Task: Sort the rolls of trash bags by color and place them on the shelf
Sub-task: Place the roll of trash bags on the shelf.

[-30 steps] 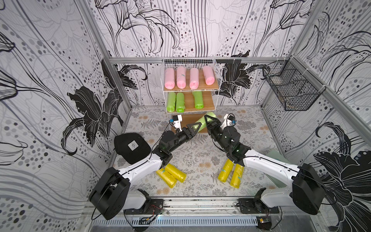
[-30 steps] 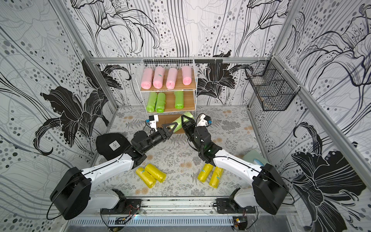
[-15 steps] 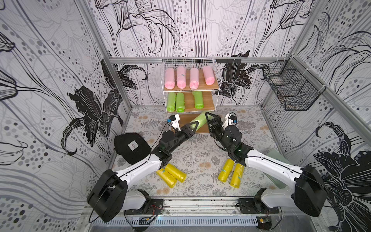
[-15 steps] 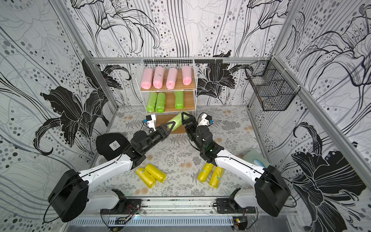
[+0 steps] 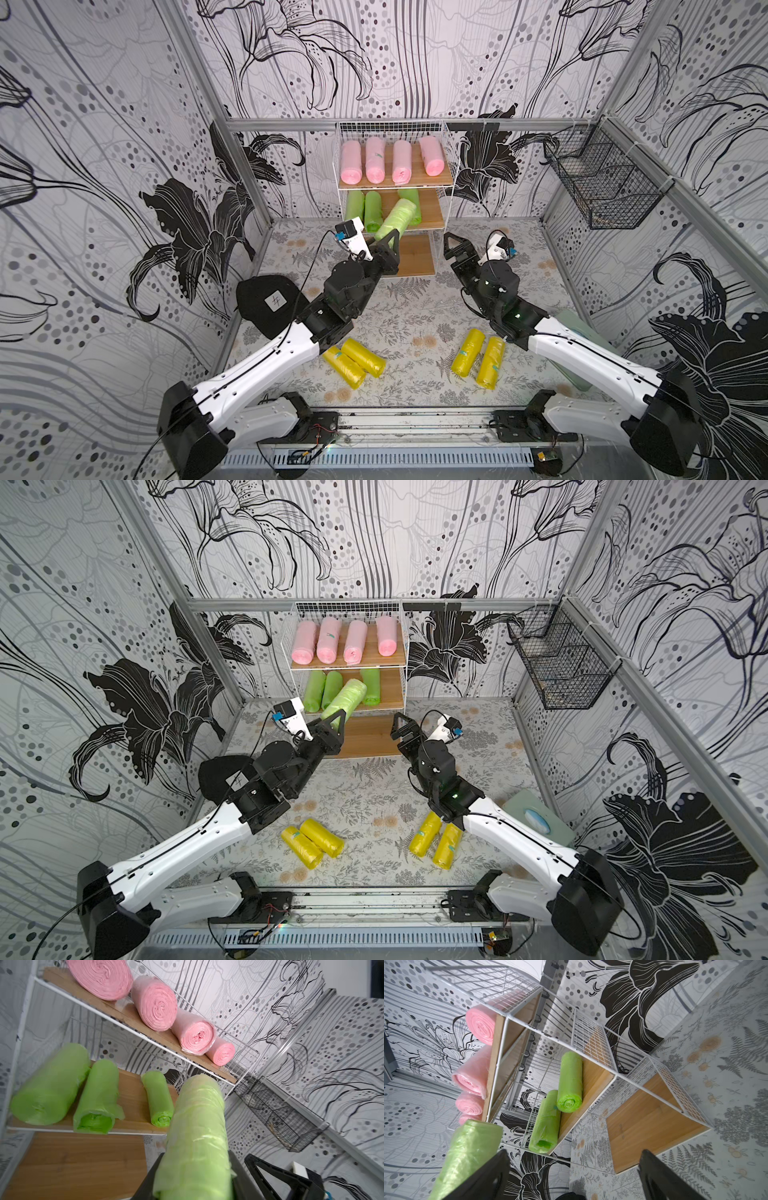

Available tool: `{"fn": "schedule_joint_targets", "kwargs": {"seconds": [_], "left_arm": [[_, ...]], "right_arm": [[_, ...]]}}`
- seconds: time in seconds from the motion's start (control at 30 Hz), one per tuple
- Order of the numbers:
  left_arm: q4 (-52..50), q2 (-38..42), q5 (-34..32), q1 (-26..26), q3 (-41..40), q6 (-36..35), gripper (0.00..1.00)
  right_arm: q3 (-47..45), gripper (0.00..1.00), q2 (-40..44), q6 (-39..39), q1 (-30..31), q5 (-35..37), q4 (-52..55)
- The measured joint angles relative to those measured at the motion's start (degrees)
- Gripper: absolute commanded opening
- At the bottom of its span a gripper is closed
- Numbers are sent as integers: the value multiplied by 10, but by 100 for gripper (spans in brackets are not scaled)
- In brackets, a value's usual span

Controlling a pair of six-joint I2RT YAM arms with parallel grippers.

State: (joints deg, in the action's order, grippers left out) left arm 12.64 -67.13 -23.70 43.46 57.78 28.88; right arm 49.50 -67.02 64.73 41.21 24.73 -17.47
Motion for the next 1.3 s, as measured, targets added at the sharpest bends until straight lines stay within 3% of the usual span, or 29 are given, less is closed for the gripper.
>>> {"fn": "schedule_joint_targets", "kwargs": {"seconds": [0.33, 0.67, 0.93, 1.3], "left_arm": [[-65, -130, -88, 0, 89, -146, 19], [-50, -215, -142, 0, 150, -250, 19], [-35, -263, -164, -17, 196, -289, 20], [-63, -326, -144, -76, 258, -276, 21]], "right_arm": [[-21, 100, 23, -12, -17, 0, 27], [-29, 100, 27, -11, -35, -25, 29], [-47, 99, 35, -11, -48, -42, 30], [-56, 99, 36, -7, -59, -66, 29]]}}
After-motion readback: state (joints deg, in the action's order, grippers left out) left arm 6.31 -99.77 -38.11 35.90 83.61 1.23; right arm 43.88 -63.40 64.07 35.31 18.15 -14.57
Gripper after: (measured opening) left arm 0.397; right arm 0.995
